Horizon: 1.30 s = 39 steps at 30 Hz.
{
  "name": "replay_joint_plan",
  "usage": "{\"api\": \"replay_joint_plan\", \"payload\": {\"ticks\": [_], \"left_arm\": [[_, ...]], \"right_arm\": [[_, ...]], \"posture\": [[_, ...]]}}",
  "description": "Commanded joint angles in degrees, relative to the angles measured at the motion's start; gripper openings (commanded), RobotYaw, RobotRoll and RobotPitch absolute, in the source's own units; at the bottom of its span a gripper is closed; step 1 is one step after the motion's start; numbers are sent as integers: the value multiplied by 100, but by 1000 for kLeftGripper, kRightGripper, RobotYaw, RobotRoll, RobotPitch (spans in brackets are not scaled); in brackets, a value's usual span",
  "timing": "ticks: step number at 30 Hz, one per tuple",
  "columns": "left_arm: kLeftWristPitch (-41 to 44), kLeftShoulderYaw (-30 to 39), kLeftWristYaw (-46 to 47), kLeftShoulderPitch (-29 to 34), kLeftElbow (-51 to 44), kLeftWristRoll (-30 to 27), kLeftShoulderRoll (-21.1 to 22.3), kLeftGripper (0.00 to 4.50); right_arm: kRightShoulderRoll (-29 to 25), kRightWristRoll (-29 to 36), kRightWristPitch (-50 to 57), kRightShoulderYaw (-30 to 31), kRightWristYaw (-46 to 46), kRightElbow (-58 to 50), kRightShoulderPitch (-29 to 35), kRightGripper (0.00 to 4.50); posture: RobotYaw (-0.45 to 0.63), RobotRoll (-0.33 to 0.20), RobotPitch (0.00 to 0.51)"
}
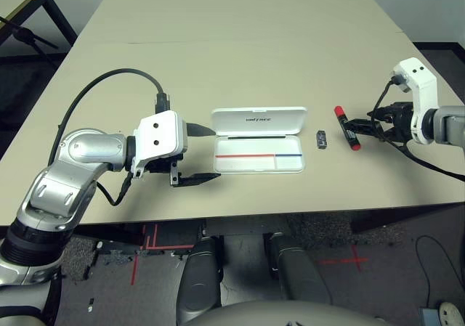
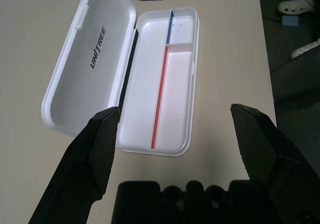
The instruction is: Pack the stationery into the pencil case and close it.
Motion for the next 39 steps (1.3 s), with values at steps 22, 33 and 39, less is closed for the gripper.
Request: {"api": "replay_joint_plan", "payload": {"ticks": [22,33,39], "left_arm": [[-58,-234,146,194,-225,132,32,4486],[-82,-240,127,200,-203,141,55,4500],[-103,-261,73,168,-159,140,81,4500]], "right_arm": [[684,-631,-687,525,-396,1705,-575,4500],[622,-724,-752,480,-306,1757,-616,838],[203,-816,-903,505,-94,1568,-681,502]], "posture": [[6,0,134],[4,0,132],[-5,0,136]]}}
